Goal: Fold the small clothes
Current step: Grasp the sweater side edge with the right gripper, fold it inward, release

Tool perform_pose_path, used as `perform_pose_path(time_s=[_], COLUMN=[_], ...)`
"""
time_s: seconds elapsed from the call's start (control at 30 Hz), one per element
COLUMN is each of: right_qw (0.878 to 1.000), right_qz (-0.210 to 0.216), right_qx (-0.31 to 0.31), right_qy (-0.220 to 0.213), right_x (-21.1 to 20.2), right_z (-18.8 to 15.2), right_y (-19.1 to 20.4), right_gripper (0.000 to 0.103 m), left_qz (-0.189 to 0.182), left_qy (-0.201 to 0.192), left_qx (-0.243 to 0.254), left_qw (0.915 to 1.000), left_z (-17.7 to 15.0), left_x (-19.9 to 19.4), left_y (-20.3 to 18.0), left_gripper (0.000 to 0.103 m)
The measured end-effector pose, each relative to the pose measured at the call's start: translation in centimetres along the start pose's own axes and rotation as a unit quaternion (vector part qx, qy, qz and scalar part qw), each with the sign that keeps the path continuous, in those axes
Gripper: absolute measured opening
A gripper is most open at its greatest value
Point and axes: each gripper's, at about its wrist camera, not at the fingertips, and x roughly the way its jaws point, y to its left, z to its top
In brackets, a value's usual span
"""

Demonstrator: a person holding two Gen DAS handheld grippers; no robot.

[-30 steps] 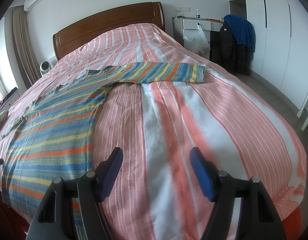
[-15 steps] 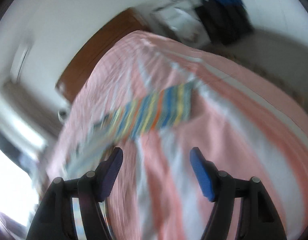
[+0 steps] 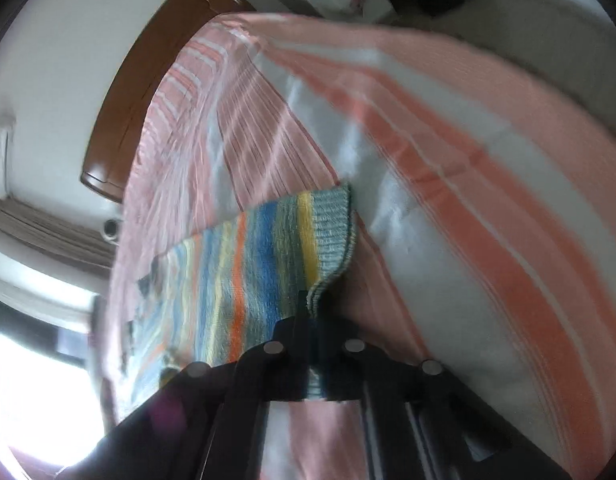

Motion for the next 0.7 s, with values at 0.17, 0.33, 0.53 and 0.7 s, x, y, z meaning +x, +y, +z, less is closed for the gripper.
perform_pose_path(time_s=[0.17,0.33,0.53,0.7], right_qw=[0.992,0.968,0.937,0.941], right_qz=[0.014,0.099,0.200,0.221], right_qx=[-0.109,-0.228,-0.274,-0.230], right_qy=[-0.056,-0.029,0.089,0.116], right_x=[-4.2,-3.2,5.8,7.9], right_z=[0.2,-3.2,-10.7,-13.7], right_y=[10.5,25.6,37.0,35.6], right_gripper=[0.002,0.003,0.047,0.058], left_qz=[-0.012,-0.022,-0.032,-0.048], left_qy=[0.001,0.001,0.007,0.013], left_qx=[-0.001,-0.002,-0.007,-0.019], left_qw=[0.9999,0.9998,0.9994,0.9986], left_z=[0.2,0.2,0.1,0.2], left_x=[0.0,-0.1,0.0,0.1], left_y=[0.1,0.3,0.7,1.1], left_gripper=[0.096,0.096,0.098,0.101])
